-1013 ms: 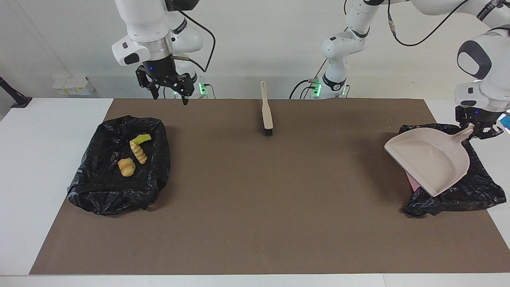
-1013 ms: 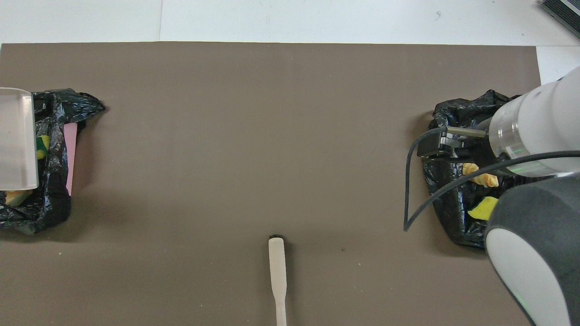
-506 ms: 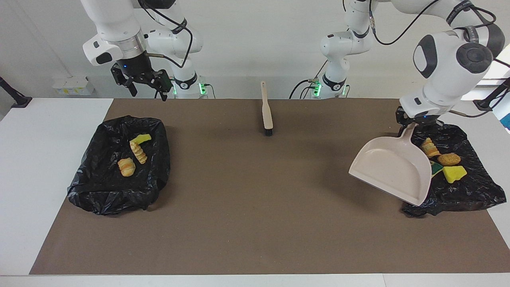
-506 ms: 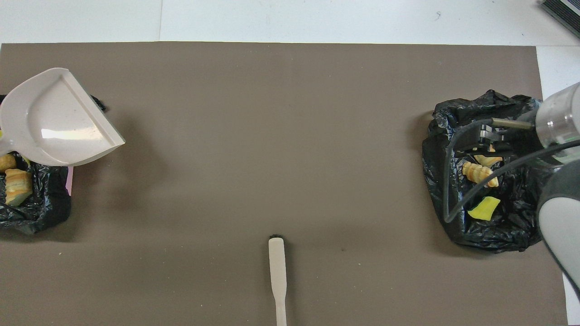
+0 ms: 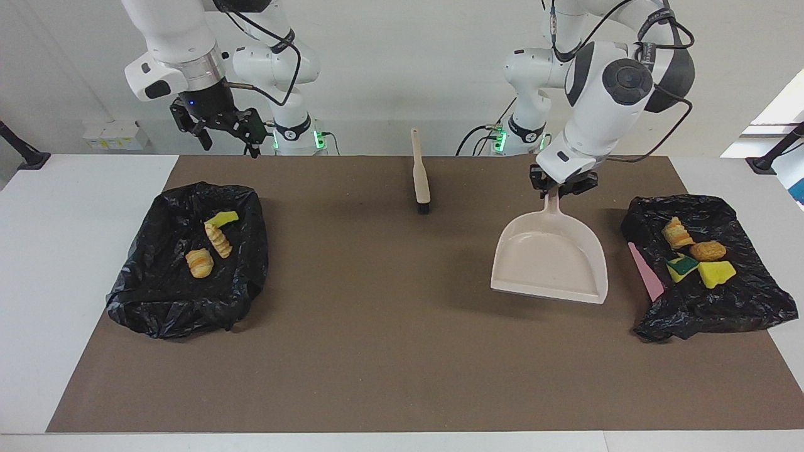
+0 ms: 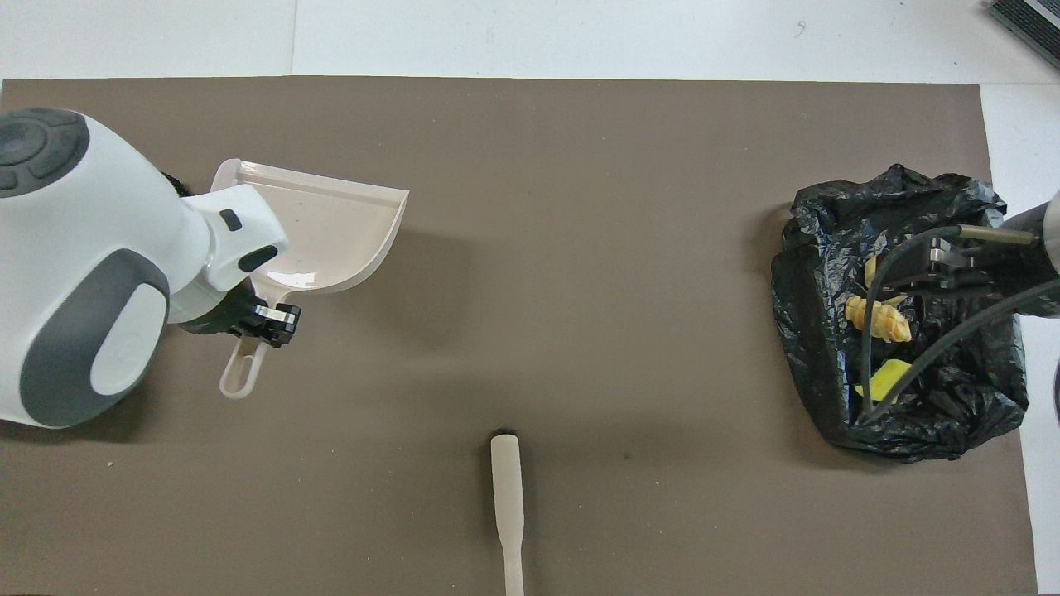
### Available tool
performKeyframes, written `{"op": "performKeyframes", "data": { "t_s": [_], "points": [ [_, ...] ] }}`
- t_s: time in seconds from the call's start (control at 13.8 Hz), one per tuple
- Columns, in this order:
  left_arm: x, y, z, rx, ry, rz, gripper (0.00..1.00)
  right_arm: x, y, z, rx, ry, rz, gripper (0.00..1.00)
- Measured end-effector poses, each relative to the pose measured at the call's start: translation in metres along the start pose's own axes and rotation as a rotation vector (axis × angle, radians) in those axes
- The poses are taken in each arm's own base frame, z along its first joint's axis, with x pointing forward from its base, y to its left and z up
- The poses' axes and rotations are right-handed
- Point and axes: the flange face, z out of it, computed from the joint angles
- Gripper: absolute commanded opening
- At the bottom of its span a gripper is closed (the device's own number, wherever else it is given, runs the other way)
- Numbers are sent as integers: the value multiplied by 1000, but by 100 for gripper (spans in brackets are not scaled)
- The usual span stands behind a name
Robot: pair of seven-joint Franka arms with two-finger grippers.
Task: Sweep and dump trash in bin
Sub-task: 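Bring the empty dustpan back and set it on the table center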
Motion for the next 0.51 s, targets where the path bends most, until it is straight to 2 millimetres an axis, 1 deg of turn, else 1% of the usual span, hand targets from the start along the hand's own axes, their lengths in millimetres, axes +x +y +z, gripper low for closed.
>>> {"op": "performKeyframes", "data": {
  "t_s": [0.07,0.22,0.36,0.51],
  "points": [
    [0,23,2,-10,30,-42,0,1,3,0,0,-1,-2,100],
    [-4,75,14,-41,80,-103,0,2,9,1,-1,-8,-35,100],
    [-4,113,32,-56,101,-125,0,3,13,1,0,-12,-46,100],
    [4,145,58,-73,125,-131,0,1,14,2,-2,-22,-50,100]
  ]
}}
